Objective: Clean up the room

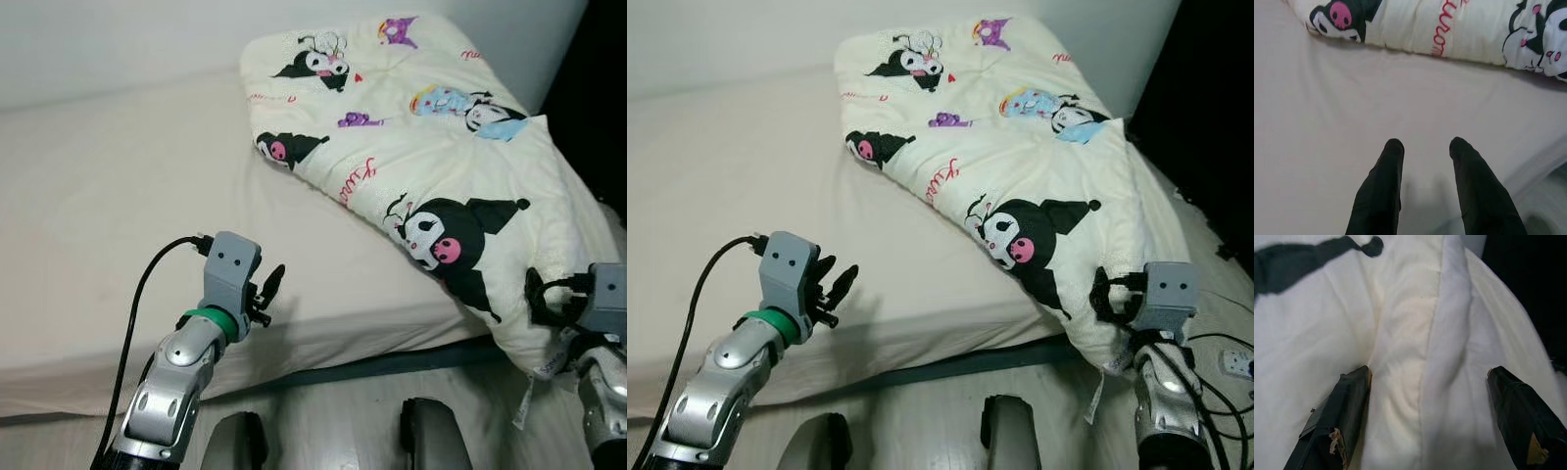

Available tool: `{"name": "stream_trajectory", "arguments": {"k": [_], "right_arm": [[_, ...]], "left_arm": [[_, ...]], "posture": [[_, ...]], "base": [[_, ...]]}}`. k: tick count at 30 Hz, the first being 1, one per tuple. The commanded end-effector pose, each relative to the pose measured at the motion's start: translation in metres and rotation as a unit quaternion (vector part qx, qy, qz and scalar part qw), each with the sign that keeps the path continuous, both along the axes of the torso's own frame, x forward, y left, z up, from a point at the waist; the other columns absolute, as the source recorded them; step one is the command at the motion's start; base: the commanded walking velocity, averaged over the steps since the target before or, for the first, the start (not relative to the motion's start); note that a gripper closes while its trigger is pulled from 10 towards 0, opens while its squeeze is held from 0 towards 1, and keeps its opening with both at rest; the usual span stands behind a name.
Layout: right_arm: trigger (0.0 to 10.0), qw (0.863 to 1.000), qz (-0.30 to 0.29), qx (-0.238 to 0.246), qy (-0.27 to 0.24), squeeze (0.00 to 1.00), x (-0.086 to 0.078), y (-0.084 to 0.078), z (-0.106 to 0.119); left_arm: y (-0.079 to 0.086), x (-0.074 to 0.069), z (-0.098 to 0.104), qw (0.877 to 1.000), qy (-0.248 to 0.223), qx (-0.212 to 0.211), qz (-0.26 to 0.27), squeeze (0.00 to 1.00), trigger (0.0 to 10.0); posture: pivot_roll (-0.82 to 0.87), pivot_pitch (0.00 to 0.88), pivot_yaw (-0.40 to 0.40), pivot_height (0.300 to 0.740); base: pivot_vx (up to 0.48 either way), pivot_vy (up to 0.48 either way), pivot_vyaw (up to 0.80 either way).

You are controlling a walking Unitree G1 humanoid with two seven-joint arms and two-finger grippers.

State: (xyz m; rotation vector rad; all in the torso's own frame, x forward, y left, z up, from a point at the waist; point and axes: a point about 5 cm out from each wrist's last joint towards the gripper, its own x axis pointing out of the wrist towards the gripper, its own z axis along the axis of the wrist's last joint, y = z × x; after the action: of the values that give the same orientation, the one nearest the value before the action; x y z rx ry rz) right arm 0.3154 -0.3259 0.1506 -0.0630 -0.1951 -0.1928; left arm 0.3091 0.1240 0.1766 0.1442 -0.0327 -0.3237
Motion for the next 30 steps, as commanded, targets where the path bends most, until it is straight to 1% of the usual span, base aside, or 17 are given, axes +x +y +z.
{"name": "stream_trajectory", "arguments": {"k": [1, 6, 10, 12, 14, 16, 18, 19, 20, 21, 23, 24, 25, 26, 28, 29, 30], "right_arm": [[10.0, 0.999, 0.026, 0.037, 0.009, 0.0, 0.001, 0.004, -0.007], [10.0, 0.988, 0.125, 0.093, -0.007, 0.0, 0.012, 0.023, 0.0], [10.0, 0.963, 0.247, 0.109, 0.002, 0.0, 0.011, 0.056, 0.0], [10.0, 0.963, 0.247, 0.109, 0.002, 0.0, 0.011, 0.056, 0.0], [10.0, 0.93, 0.352, 0.103, 0.019, 0.0, 0.003, 0.09, -0.001], [10.0, 0.93, 0.352, 0.103, 0.019, 0.0, 0.003, 0.09, -0.001], [10.0, 0.862, 0.497, 0.084, 0.061, 0.0, -0.022, 0.148, -0.006], [10.0, 0.862, 0.497, 0.084, 0.061, 0.0, -0.022, 0.148, -0.006], [10.0, 0.814, 0.569, 0.077, 0.091, 0.0, -0.043, 0.178, -0.01], [10.0, 0.814, 0.569, 0.077, 0.091, 0.0, -0.043, 0.178, -0.01], [10.0, 0.744, 0.649, 0.075, 0.141, 0.0, -0.079, 0.208, -0.022], [10.0, 0.744, 0.649, 0.075, 0.141, 0.0, -0.079, 0.208, -0.022], [10.0, 0.717, 0.673, 0.076, 0.166, 0.0, -0.095, 0.215, -0.03], [10.0, 0.717, 0.673, 0.076, 0.166, 0.0, -0.095, 0.215, -0.03], [10.0, 0.674, 0.698, 0.086, 0.229, 0.0, -0.125, 0.213, -0.046], [10.0, 0.674, 0.698, 0.086, 0.229, 0.0, -0.125, 0.213, -0.046], [10.0, 0.65, 0.706, 0.098, 0.263, 0.0, -0.139, 0.207, -0.051]], "left_arm": [[0.007, -0.003, -0.006, 1.0, 0.014, 0.01, 0.012, 0.0, 10.0], [0.008, -0.002, -0.005, 1.0, 0.014, 0.009, 0.016, 0.0, 10.0], [0.006, -0.001, -0.004, 1.0, 0.013, 0.007, 0.016, 0.0, 10.0], [0.006, -0.001, -0.004, 1.0, 0.013, 0.007, 0.016, 0.0, 10.0], [0.005, 0.001, -0.003, 1.0, 0.013, 0.005, 0.016, 0.0, 10.0], [0.005, 0.001, -0.003, 1.0, 0.013, 0.005, 0.016, 0.0, 10.0], [0.003, 0.003, -0.003, 1.0, 0.012, 0.003, 0.013, 0.0, 10.0], [0.003, 0.003, -0.003, 1.0, 0.012, 0.003, 0.013, 0.0, 10.0], [0.002, 0.003, -0.003, 1.0, 0.011, 0.002, 0.011, 0.0, 10.0], [0.002, 0.003, -0.003, 1.0, 0.011, 0.002, 0.011, 0.0, 10.0], [-0.001, 0.004, -0.003, 1.0, 0.01, 0.0, 0.008, 0.0, 10.0], [-0.001, 0.004, -0.003, 1.0, 0.01, 0.0, 0.008, 0.0, 10.0], [-0.002, 0.004, -0.003, 1.0, 0.009, -0.002, 0.007, 0.0, 10.0], [-0.002, 0.004, -0.003, 1.0, 0.009, -0.002, 0.007, 0.0, 10.0], [-0.005, 0.004, -0.003, 1.0, 0.008, -0.004, 0.004, 0.0, 10.0], [-0.005, 0.004, -0.003, 1.0, 0.008, -0.004, 0.004, 0.0, 10.0], [-0.005, 0.005, -0.003, 1.0, 0.008, -0.004, 0.004, 0.0, 10.0]], "posture": [[-0.07, 0.283, 0.223, 0.585], [-0.07, 0.275, 0.218, 0.585], [-0.09, 0.262, 0.212, 0.585], [-0.09, 0.262, 0.212, 0.585], [-0.1, 0.255, 0.208, 0.585], [-0.1, 0.255, 0.208, 0.585], [-0.12, 0.246, 0.204, 0.585], [-0.12, 0.246, 0.204, 0.585], [-0.12, 0.244, 0.202, 0.585], [-0.12, 0.244, 0.202, 0.585], [-0.13, 0.241, 0.195, 0.585], [-0.13, 0.241, 0.195, 0.585], [-0.14, 0.24, 0.191, 0.585], [-0.14, 0.24, 0.191, 0.585], [-0.15, 0.237, 0.183, 0.585], [-0.15, 0.237, 0.183, 0.585], [-0.16, 0.235, 0.181, 0.585]], "base": [[0.0, 0.0, 0.0], [0.0, 0.0, 0.0], [0.0, 0.0, 0.0], [0.0, 0.0, 0.0], [0.0, 0.0, 0.0], [0.0, 0.0, 0.0], [0.0, 0.0, 0.0], [0.0, 0.0, 0.0], [0.0, 0.0, 0.0], [0.0, 0.0, 0.0], [0.0, 0.0, 0.0], [0.0, 0.0, 0.0], [0.0, 0.0, 0.0], [0.0, 0.0, 0.0], [0.0, 0.0, 0.0], [0.0, 0.0, 0.0], [0.0, 0.0, 0.0]]}}
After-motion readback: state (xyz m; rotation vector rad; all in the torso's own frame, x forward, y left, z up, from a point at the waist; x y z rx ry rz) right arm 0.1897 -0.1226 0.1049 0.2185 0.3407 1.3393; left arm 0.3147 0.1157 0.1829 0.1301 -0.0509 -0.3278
